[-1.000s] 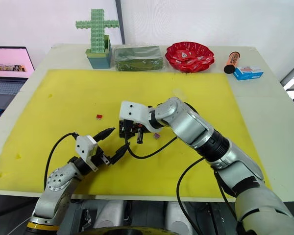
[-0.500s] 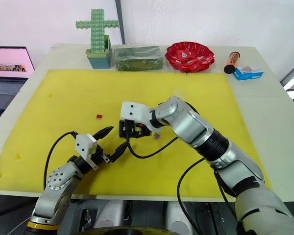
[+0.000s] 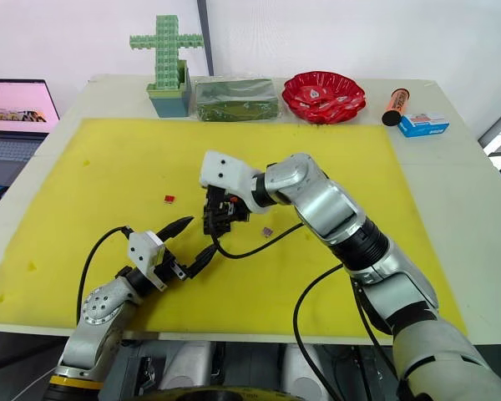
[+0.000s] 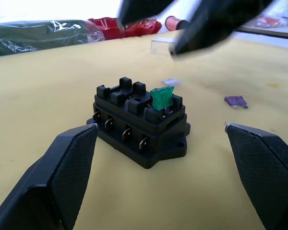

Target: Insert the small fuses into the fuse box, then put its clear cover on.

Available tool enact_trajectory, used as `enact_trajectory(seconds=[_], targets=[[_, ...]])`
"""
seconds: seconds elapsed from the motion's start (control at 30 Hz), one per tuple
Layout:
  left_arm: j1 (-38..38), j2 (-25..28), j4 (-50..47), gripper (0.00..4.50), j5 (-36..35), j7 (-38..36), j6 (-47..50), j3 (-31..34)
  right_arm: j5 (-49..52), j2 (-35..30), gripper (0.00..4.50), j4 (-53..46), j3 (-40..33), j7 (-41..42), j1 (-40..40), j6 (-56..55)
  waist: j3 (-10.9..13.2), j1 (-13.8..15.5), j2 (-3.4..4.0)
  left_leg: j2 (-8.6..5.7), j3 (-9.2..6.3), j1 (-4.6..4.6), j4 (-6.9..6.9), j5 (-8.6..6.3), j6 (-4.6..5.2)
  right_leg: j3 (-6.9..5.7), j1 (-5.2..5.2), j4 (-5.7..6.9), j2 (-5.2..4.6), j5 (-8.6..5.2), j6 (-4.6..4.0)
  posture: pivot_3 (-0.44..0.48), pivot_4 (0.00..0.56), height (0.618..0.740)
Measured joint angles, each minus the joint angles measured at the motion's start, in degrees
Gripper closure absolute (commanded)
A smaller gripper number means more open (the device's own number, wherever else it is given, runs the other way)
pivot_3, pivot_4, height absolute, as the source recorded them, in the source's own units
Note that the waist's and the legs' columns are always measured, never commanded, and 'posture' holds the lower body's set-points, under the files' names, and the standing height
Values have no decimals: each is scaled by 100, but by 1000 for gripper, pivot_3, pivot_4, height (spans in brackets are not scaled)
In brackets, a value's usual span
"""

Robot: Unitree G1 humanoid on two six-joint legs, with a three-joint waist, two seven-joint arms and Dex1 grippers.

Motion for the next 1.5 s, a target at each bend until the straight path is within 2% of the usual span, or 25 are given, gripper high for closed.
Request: enact_trajectory(seconds=[0.07, 0.2, 1.2, 1.5], targets=[[-3, 0, 14, 0, -2, -4, -28, 0, -1, 26, 2995, 0, -57, -49, 90, -32, 0, 1, 0, 0, 0, 0, 0, 0, 0, 0, 0, 0, 0, 0, 0, 0, 150, 740], [-23, -1, 23, 0, -1, -1, -28, 0, -24, 48, 4472, 19, -42, -118, 330, -44, 0, -1, 1, 0, 0, 0, 0, 0, 0, 0, -1, 1, 0, 0, 0, 0, 150, 740], [-49, 14, -185, 0, -1, 129, 305, -1, -312, 38, 4472, 255, 180, -203, 589, -141, 0, 2, 1, 0, 1, 0, 0, 0, 0, 0, 0, 0, 1, 0, 0, 0, 150, 740], [43, 101, -252, 0, -25, 96, 316, 9, -177, 112, 4472, 243, -89, -236, 566, -252, 0, 2, 1, 0, 1, 0, -1, 0, 0, 0, -1, 0, 1, 0, 0, 0, 150, 740]])
